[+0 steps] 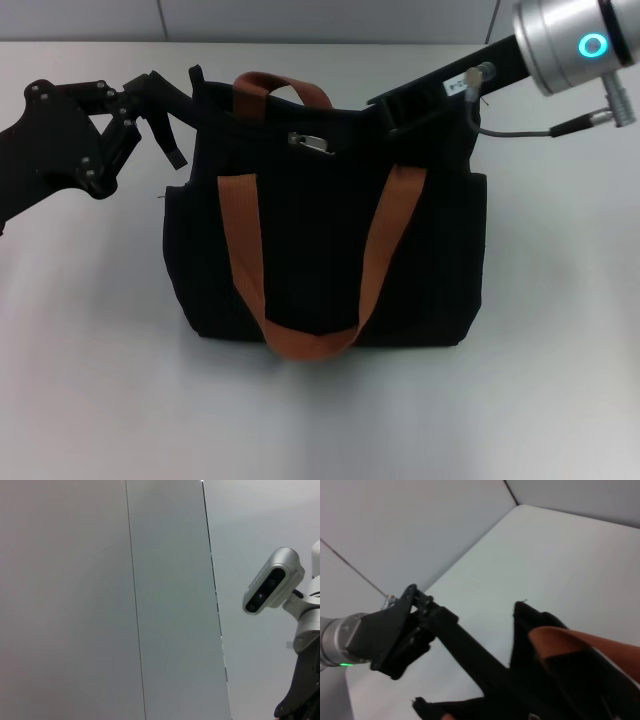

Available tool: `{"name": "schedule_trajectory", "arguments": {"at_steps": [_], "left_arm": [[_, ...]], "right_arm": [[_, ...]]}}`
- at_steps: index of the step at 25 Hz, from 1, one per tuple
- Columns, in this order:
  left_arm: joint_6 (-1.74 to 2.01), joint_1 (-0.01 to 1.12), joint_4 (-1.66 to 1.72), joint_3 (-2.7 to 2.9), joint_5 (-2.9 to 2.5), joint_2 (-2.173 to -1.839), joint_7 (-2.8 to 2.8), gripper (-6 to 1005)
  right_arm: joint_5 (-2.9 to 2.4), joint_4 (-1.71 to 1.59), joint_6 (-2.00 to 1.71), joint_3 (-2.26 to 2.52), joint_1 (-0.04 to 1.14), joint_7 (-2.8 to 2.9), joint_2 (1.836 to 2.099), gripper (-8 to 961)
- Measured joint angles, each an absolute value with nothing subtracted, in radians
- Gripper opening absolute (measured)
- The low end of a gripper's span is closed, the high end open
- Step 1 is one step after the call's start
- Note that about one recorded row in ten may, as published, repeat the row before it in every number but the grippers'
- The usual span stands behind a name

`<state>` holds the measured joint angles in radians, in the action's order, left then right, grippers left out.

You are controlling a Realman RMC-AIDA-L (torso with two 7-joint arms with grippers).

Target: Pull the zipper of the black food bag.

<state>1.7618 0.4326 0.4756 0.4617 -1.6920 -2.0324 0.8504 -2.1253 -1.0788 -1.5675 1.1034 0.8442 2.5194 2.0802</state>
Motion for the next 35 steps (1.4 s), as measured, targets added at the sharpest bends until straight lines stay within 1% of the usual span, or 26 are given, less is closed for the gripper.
{"name": "schedule_trajectory", "arguments": {"at_steps": [8,12,15,20,25,30,35], "left_arm": [[1.757,0.433,0.475,0.462,-1.692,-2.032,0.852,67],[1.756,0.433,0.476,0.462,-1.691,-2.033,0.853,69],[1.756,0.434,0.475,0.462,-1.691,-2.035,0.853,70],[1.755,0.439,0.471,0.462,-1.691,-2.039,0.854,72],[1.755,0.442,0.474,0.462,-1.691,-2.042,0.864,73],[1.755,0.443,0.475,0.461,-1.677,-2.043,0.876,75],[1.758,0.446,0.475,0.461,-1.672,-2.043,0.88,77]], "right_arm": [[-2.174,-1.184,-1.594,1.085,0.775,2.556,2.08,-2],[-2.09,-1.183,-1.597,1.057,0.754,2.513,2.079,0],[-2.05,-1.143,-1.593,1.054,0.76,2.491,2.078,1],[-2.043,-1.085,-1.596,1.064,0.801,2.477,2.078,1],[-2.053,-1.028,-1.587,1.071,0.845,2.478,2.079,169],[-2.069,-1.0,-1.561,1.099,0.868,2.483,2.079,315],[-2.074,-0.951,-1.547,1.109,0.896,2.485,2.079,313]]}}
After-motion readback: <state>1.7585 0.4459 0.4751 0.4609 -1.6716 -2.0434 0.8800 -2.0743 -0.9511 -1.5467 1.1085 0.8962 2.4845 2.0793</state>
